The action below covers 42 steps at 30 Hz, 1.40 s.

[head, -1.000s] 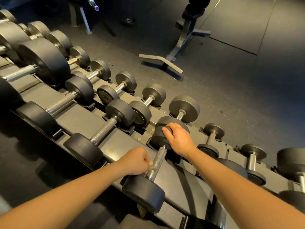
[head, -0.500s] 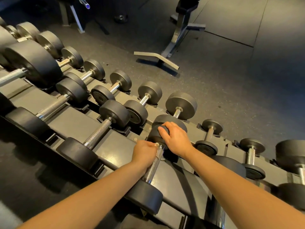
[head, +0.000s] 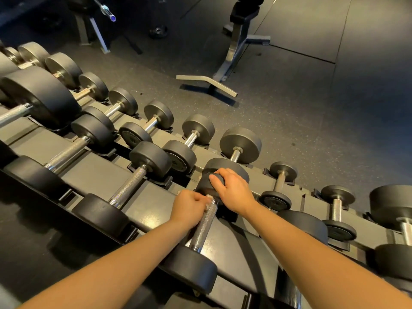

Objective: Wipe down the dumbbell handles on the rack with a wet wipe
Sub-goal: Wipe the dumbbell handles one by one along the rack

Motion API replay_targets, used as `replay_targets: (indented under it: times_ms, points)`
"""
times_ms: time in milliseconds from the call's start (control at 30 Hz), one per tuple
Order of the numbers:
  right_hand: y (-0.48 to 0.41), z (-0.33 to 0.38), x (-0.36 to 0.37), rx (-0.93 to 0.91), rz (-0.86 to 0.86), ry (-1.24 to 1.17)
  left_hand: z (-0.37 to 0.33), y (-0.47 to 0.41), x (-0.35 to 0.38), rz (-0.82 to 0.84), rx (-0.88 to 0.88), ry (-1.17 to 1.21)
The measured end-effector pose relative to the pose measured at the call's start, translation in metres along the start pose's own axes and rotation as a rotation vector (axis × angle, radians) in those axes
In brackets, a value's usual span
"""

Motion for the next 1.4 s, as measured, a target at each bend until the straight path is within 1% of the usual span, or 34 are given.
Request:
replay_targets:
  times_ms: [67,133,167,233,300,367,400,433,533,567,600,633,667,767,800,833,867,933,967,1000,1067,1133,1200,1333,1400]
  points:
    - [0.0,0.0,0.0,-0.001,-0.005,-0.005,-0.003,0.0,0.005,0.116,-0.322,0.367]
    - [0.0,-0.001,0.001,-0.004,-0.011,0.0,-0.01,0.004,0.007,0.265,-0.558,0.63]
    - [0.0,-0.001,0.001,-0.004,-0.012,-0.002,-0.012,0.004,0.008,0.32,-0.623,0.69]
    - [0.0,-0.001,0.001,-0.007,-0.014,-0.002,-0.012,0.003,0.008,0.361,-0.661,0.699]
    - [-0.001,0.0,0.001,-0.012,-0.01,-0.005,-0.01,0.004,0.007,0.28,-0.617,0.65]
    - [0.0,0.0,0.0,-0.005,-0.002,-0.019,-0.004,0.004,0.007,0.135,-0.499,0.531]
    - [0.0,-0.001,0.0,-0.003,-0.004,-0.022,-0.003,0.005,0.005,0.067,-0.385,0.416]
    - [0.001,-0.001,-0.001,-0.001,-0.004,-0.017,-0.002,0.005,0.002,0.016,-0.224,0.243]
    - [0.0,-0.001,-0.002,0.006,0.015,-0.025,-0.013,0.011,-0.004,-0.063,0.365,-0.362]
    - [-0.001,-0.001,-0.003,0.032,0.036,-0.082,-0.017,0.012,-0.002,-0.064,0.524,-0.489]
    - [0.0,-0.001,-0.004,0.068,0.051,-0.183,-0.017,0.012,0.0,-0.045,0.647,-0.582]
    - [0.003,-0.001,-0.007,0.1,0.033,-0.274,-0.016,0.011,0.002,-0.018,0.731,-0.657]
    - [0.008,-0.004,-0.011,0.116,-0.037,-0.332,-0.014,0.01,0.004,0.011,0.798,-0.733]
    - [0.052,-0.005,-0.024,0.191,-0.402,-0.283,-0.008,0.007,0.002,0.119,1.003,-0.885]
    - [0.068,-0.004,-0.025,0.236,-0.441,-0.286,-0.006,0.008,0.0,0.163,1.055,-0.882]
    - [0.082,-0.004,-0.022,0.297,-0.389,-0.303,-0.006,0.008,-0.002,0.199,1.059,-0.831]
    - [0.09,-0.002,-0.017,0.368,-0.276,-0.316,-0.008,0.009,-0.004,0.214,1.021,-0.765]
    - [0.097,0.003,-0.003,0.505,-0.033,-0.374,-0.009,0.007,-0.009,0.177,0.908,-0.642]
    - [0.096,0.006,0.005,0.548,0.016,-0.433,-0.008,0.006,-0.009,0.131,0.864,-0.607]
    - [0.094,0.009,0.012,0.575,0.007,-0.5,-0.006,0.006,-0.008,0.084,0.813,-0.573]
    - [0.086,0.012,0.022,0.592,-0.084,-0.587,-0.003,0.006,-0.006,-0.002,0.669,-0.508]
    - [0.08,0.01,0.031,0.596,-0.155,-0.604,-0.002,0.007,-0.006,-0.056,0.496,-0.406]
    - [0.076,0.009,0.038,0.584,-0.198,-0.553,-0.003,0.008,-0.006,-0.074,0.357,-0.29]
    - [0.073,0.007,0.05,0.601,-0.25,-0.469,-0.006,0.007,0.0,-0.129,0.239,-0.23]
    - [0.071,0.004,0.056,0.604,-0.238,-0.459,-0.007,0.007,0.003,-0.138,0.206,-0.236]
Point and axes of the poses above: each hand's wrist, its own y-axis away from the middle knuckle, its own x-axis out of the palm, z = x × y, the point moved 1 cm from there along -y, towards the middle knuckle, and after that the axes turned 2 degrees about -z, right-handed, at the moved point
